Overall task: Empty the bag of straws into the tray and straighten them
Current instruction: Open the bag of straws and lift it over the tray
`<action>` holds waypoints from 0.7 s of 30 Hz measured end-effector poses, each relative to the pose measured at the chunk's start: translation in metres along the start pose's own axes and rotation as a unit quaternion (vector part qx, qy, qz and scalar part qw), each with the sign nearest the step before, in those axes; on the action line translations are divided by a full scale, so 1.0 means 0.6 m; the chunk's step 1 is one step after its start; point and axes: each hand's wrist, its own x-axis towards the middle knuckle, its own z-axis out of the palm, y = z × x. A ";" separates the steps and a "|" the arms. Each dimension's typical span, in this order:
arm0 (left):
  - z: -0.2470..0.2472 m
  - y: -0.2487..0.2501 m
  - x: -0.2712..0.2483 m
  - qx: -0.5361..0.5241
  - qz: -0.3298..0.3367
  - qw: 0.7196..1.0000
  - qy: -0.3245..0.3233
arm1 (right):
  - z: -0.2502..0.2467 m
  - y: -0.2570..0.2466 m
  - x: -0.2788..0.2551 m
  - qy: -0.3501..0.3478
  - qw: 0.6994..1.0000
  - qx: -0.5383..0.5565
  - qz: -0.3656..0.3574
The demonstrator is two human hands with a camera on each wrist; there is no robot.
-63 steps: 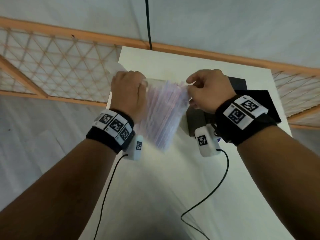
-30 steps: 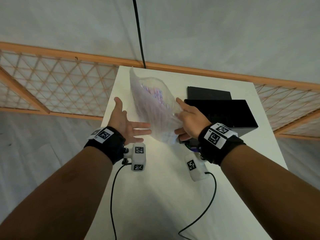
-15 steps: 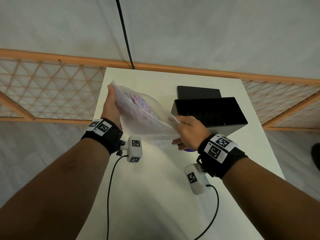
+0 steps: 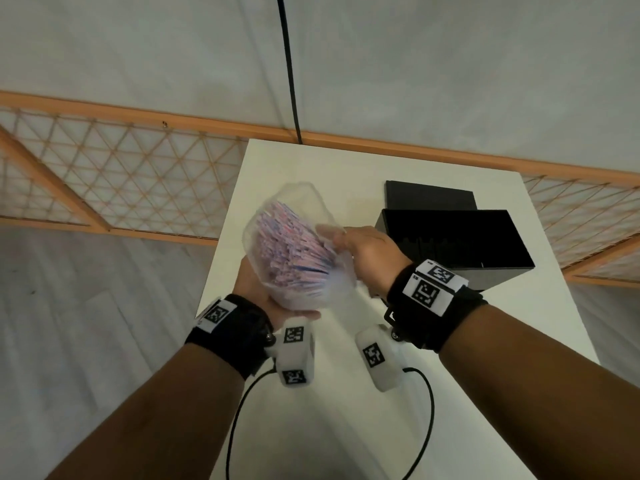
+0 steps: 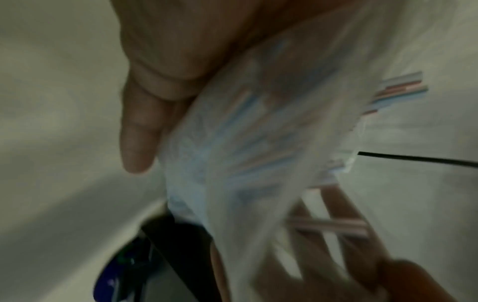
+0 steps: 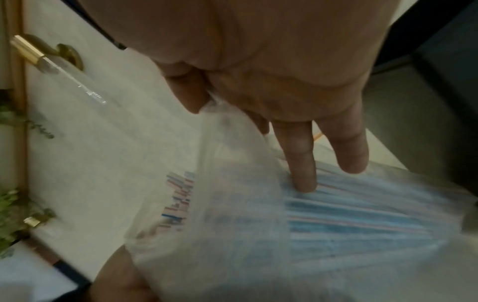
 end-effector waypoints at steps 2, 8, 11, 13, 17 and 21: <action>0.016 0.009 -0.021 -0.021 0.001 0.998 -0.052 | -0.002 -0.019 -0.004 -0.021 0.998 -0.032 -0.048; 0.081 0.031 -0.071 -0.215 0.143 0.923 -0.286 | -0.049 -0.082 -0.027 -0.031 0.986 0.004 -0.167; 0.116 0.036 -0.073 -0.212 0.191 0.953 -0.104 | -0.096 -0.089 -0.022 0.041 0.986 0.077 -0.142; 0.143 0.035 -0.069 -0.181 0.169 0.964 -0.096 | -0.134 -0.090 -0.015 0.083 0.989 0.087 -0.087; 0.233 0.013 -0.075 -0.092 0.148 0.940 -0.293 | -0.194 -0.089 -0.014 0.138 0.989 0.052 -0.030; 0.301 -0.003 -0.073 -0.041 0.141 0.925 -0.351 | -0.232 -0.084 -0.028 0.104 0.994 0.001 -0.023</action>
